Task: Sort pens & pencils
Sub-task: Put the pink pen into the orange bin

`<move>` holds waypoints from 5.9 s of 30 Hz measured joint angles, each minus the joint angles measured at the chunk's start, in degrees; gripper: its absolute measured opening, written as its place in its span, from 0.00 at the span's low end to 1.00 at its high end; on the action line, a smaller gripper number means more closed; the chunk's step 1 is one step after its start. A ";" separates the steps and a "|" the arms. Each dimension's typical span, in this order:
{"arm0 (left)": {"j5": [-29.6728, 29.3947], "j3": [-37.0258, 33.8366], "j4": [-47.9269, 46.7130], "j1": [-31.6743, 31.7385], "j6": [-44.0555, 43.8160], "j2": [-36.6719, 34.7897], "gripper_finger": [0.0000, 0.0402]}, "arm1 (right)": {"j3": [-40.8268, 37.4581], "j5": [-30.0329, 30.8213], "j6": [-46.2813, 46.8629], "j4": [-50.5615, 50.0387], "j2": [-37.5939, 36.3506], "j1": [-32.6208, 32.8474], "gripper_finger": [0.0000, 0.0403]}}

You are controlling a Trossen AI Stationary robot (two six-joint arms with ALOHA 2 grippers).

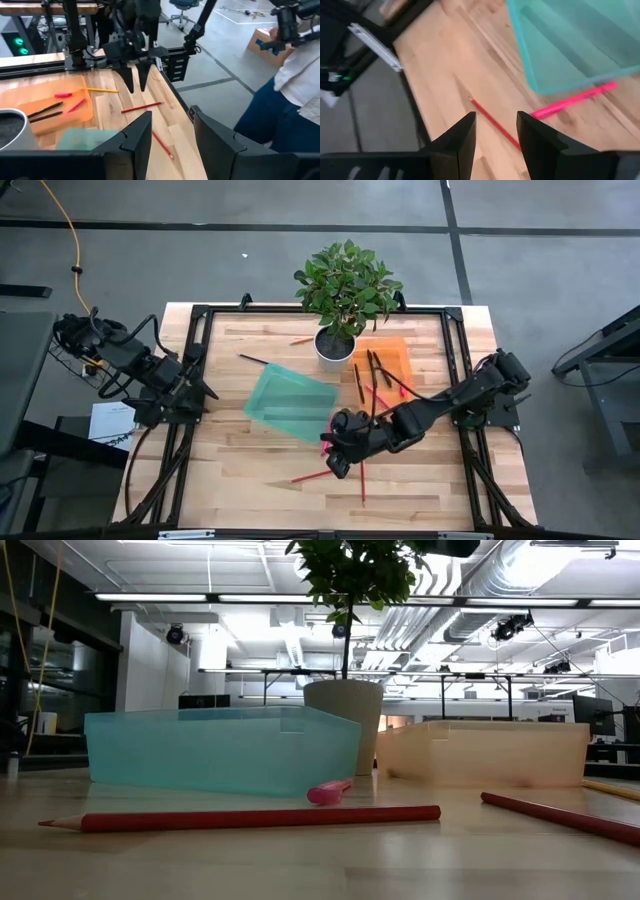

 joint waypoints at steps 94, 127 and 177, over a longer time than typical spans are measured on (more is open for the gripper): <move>-6.50 0.02 -16.15 0.02 -0.64 2.82 0.33 | 4.48 -10.88 27.76 -2.41 22.95 -8.40 0.33; -5.31 0.03 -17.51 0.02 0.87 2.75 0.33 | 4.48 -11.40 27.08 -6.71 23.24 -11.85 0.33; -4.83 0.03 -17.45 0.01 0.84 2.75 0.33 | 4.52 -15.85 21.70 -13.55 23.24 -13.18 0.33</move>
